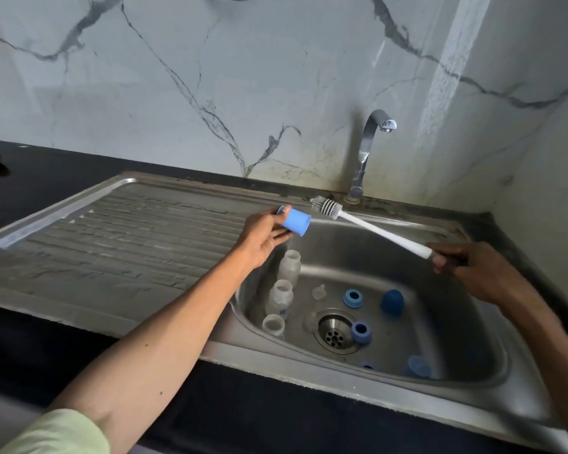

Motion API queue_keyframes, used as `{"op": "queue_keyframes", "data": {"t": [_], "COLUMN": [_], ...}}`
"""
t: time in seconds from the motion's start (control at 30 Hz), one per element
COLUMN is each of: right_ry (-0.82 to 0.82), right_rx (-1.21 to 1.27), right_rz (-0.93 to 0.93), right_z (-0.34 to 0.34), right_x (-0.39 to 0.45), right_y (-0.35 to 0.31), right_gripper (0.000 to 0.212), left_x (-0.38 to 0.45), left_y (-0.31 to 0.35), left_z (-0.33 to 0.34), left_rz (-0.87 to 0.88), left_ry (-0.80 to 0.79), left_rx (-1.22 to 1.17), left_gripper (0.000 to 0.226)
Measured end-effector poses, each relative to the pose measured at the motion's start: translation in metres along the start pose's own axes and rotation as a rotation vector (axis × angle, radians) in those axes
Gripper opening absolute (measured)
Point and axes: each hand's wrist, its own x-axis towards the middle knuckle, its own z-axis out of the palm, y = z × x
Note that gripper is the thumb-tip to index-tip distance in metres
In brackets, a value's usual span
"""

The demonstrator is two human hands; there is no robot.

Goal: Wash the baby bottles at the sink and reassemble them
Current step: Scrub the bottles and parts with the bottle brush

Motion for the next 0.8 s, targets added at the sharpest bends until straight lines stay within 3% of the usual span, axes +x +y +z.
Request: {"op": "queue_keyframes", "data": {"t": [0.13,0.37,0.47,0.6,0.8], "right_ry": [-0.050,-0.084,-0.036,-0.029,-0.097], "right_rx": [-0.017,-0.003,0.009,0.067,0.034], "right_rz": [-0.021,-0.004,0.000,-0.010,-0.006], "right_z": [0.021,0.019,0.026,0.032,0.016], "right_x": [-0.003,-0.003,-0.002,-0.003,0.000], "right_y": [-0.017,-0.017,-0.019,-0.023,-0.015], "right_gripper": [0.021,0.029,0.030,0.033,0.030], "left_x": [-0.006,0.001,-0.003,-0.008,-0.002], "left_y": [-0.002,0.002,-0.004,-0.005,0.000], "left_z": [0.008,0.002,0.009,0.018,0.007], "left_rz": [-0.044,0.041,0.029,0.025,0.061], "left_ry": [-0.101,-0.017,-0.044,-0.089,-0.014], "left_rx": [-0.112,-0.167,-0.155,-0.107,-0.093], "left_gripper": [0.006,0.019,0.036,0.021,0.037]}}
